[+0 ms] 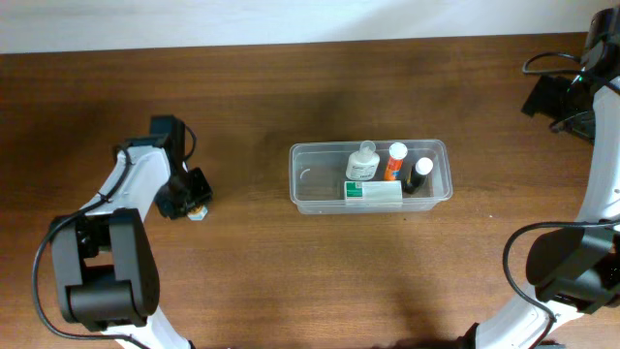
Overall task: Pack container
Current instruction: 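Lift the Tiger Balm jar and carry it over the container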
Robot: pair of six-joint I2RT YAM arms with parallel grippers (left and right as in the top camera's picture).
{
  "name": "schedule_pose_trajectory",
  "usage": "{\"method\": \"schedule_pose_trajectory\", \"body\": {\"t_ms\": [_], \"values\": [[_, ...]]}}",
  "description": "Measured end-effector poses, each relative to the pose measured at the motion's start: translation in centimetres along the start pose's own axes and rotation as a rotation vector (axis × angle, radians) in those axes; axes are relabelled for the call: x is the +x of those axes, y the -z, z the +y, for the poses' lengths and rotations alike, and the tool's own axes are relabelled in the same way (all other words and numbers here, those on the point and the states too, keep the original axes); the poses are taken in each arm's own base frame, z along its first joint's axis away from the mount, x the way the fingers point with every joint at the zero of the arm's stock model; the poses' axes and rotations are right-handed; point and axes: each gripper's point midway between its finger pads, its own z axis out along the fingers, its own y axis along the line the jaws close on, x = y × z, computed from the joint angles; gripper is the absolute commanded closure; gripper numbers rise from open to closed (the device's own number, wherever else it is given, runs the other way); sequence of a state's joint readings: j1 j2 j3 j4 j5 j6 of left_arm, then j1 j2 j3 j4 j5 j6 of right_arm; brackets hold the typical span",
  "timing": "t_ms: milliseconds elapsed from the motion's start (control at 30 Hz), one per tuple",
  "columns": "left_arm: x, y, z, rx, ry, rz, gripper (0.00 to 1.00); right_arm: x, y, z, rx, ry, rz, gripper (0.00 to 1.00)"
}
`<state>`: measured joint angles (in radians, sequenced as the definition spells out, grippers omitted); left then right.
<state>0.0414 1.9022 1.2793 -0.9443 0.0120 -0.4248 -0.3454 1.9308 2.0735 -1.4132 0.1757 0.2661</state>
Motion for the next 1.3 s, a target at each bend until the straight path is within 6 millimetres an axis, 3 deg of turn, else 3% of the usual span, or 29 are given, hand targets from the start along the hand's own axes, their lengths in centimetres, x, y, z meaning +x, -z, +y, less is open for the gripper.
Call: {"method": "schedule_pose_trajectory", "body": {"t_ms": [267, 700, 833, 1033, 1300], "values": [[-2.0, 3.6, -2.7, 0.031, -0.082, -0.069, 0.56, 0.0, 0.0, 0.0, 0.0, 0.0, 0.0, 0.02], [-1.4, 3.8, -3.7, 0.033, -0.117, -0.061, 0.57, 0.0, 0.0, 0.0, 0.0, 0.0, 0.0, 0.02], [-2.1, 4.9, -5.0, 0.047, -0.163, -0.094, 0.57, 0.0, 0.0, 0.0, 0.0, 0.0, 0.0, 0.02], [-2.0, 8.6, -9.4, 0.086, -0.293, -0.16, 0.57, 0.0, 0.0, 0.0, 0.0, 0.0, 0.0, 0.02], [1.7, 13.3, -17.9, 0.201, -0.543, -0.238, 0.57, 0.0, 0.0, 0.0, 0.0, 0.0, 0.0, 0.02]]}}
